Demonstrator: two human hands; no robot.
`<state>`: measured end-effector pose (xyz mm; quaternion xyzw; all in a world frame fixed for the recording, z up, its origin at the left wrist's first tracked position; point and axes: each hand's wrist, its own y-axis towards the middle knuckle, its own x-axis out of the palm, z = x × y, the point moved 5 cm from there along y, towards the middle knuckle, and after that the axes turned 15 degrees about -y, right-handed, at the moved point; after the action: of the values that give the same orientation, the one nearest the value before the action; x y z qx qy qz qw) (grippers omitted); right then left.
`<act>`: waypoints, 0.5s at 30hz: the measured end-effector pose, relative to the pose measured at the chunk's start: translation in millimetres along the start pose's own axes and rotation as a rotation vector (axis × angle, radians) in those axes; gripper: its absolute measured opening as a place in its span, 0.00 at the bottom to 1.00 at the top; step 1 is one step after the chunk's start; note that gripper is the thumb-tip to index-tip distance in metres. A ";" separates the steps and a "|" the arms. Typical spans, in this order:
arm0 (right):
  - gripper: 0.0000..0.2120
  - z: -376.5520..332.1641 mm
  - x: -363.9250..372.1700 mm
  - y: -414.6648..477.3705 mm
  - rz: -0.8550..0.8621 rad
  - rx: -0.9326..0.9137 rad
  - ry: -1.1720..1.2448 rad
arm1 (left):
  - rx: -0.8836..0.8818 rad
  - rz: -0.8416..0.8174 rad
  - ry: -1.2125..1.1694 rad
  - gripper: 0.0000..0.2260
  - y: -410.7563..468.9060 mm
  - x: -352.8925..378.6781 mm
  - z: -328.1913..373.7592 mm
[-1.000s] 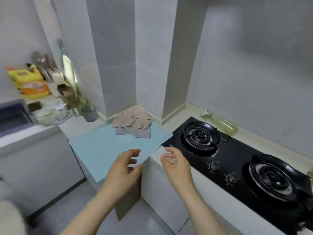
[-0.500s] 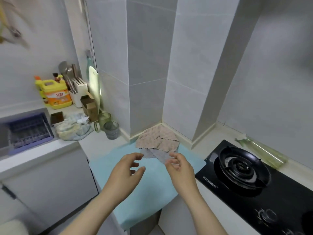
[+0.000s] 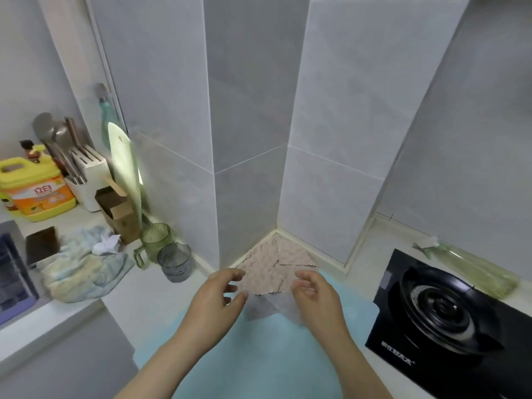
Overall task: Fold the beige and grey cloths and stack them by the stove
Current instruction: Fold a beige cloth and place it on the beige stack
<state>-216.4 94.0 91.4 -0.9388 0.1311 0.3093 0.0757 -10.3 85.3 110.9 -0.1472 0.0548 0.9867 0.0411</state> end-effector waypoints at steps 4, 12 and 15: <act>0.09 -6.2 20.3 21.2 0.097 0.076 -0.002 | 0.021 -0.121 0.010 0.13 52.3 -17.3 -20.0; 0.10 -7.1 48.0 46.1 0.182 0.179 -0.073 | 0.034 -0.320 0.043 0.13 114.7 -21.1 -43.9; 0.09 2.3 55.2 55.2 0.174 0.193 -0.106 | 0.022 -0.355 0.063 0.13 124.1 -14.6 -55.0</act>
<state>-191.1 30.9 53.1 -0.8946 0.2369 0.3498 0.1453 7.3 -45.2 74.9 -0.1849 0.0402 0.9582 0.2145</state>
